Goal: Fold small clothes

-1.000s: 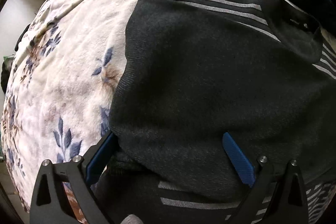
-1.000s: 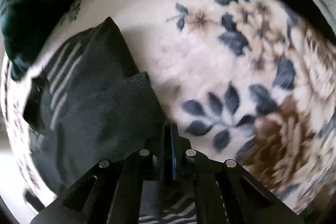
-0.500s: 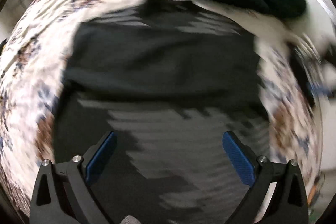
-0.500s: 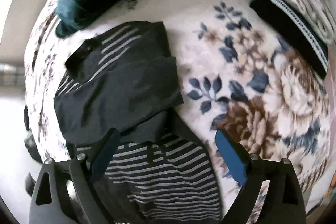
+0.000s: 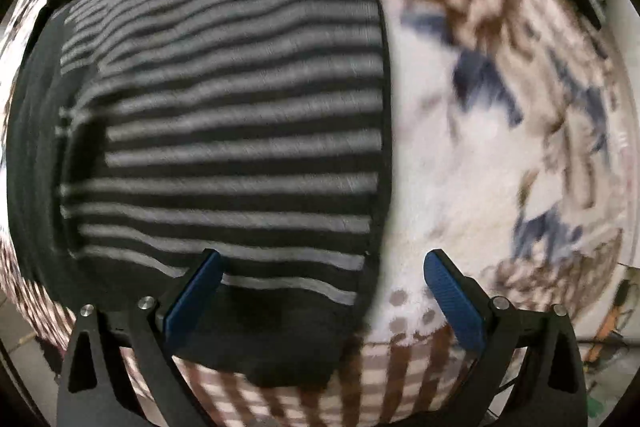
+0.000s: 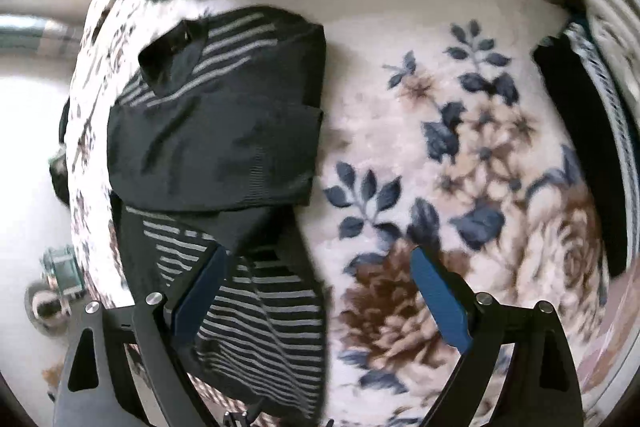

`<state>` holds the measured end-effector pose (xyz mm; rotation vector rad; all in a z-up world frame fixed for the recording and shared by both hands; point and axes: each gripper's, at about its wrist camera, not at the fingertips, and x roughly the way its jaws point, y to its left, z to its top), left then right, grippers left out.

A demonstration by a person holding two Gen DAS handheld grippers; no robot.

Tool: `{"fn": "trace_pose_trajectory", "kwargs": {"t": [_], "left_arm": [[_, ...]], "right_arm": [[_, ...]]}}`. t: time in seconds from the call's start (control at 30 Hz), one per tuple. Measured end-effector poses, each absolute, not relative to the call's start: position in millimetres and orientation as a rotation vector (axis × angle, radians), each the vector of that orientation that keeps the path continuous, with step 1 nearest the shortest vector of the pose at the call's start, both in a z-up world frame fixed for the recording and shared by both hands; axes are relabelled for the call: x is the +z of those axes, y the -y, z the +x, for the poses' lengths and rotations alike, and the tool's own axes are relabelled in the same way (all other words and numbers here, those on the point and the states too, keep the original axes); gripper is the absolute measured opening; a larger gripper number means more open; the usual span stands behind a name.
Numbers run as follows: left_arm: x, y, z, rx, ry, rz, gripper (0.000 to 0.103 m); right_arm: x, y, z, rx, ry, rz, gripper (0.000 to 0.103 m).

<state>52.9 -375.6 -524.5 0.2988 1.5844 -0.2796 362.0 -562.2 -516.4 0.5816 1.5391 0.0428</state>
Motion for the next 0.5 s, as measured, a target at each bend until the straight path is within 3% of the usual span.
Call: {"fn": "trace_pose_trajectory", "kwargs": {"t": [0.07, 0.13, 0.2, 0.3, 0.5], "left_arm": [[-533.2, 373.8, 47.6, -0.234, -1.56, 0.282, 0.099], [-533.6, 370.2, 46.2, -0.208, -1.52, 0.264, 0.079], [-529.0, 367.6, 45.8, -0.197, -1.47, 0.26, 0.036], [-520.0, 364.2, 48.8, -0.178, -1.433, 0.252, 0.005], [-499.8, 347.8, 57.8, -0.154, -1.414, 0.17, 0.004]], "right_arm": [[-534.6, 563.0, 371.3, 0.077, -1.56, 0.575, 0.095], [-557.6, 561.6, 384.4, 0.111, -1.582, 0.583, 0.095], [-580.7, 559.1, 402.0, 0.137, -1.591, 0.595, 0.095], [-609.8, 556.8, 428.8, 0.157, -1.569, 0.641, 0.095], [-643.3, 554.9, 463.8, 0.142, -1.528, 0.754, 0.096]]}}
